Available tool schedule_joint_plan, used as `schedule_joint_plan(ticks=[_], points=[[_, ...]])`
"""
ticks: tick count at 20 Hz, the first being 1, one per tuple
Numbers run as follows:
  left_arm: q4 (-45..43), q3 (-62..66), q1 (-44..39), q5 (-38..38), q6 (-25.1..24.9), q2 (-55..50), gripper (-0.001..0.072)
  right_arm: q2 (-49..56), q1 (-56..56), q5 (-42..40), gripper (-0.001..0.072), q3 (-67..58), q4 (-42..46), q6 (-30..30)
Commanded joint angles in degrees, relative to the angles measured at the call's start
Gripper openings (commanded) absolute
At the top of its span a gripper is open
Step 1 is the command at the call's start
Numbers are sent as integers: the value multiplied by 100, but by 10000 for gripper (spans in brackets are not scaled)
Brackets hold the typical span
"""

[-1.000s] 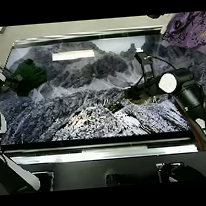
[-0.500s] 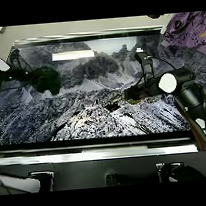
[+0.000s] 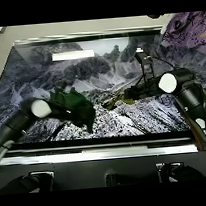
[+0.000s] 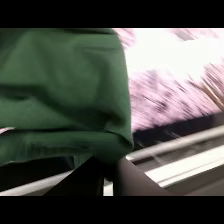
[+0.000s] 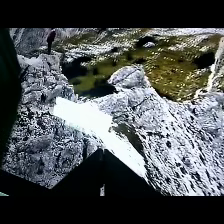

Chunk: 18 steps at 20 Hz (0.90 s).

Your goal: Fold the clothes and pants, and hang the long-sleeved shirts on hangers.

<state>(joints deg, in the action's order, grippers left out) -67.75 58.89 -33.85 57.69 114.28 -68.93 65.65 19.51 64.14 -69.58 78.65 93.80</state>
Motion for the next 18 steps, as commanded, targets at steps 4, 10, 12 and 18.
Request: schedule_joint_plan(ticks=[4, 10, 12, 18], points=[[68, -275, -643, -697, 1062, -337, 655, -4, 4, -63, 27, -7, -9, 4], [68, 125, 1222, 671, -463, 192, 655, -37, 4, -212, 28, -11, -514, 90], [68, 278, 1871, 977, -656, 221, 654, -76, 4, 173, 28, -9, -664, -24], [70, 337, 3198, 1123, -654, 216, 653, -83, 4, 236, 182, 1231, -1012, 452]])
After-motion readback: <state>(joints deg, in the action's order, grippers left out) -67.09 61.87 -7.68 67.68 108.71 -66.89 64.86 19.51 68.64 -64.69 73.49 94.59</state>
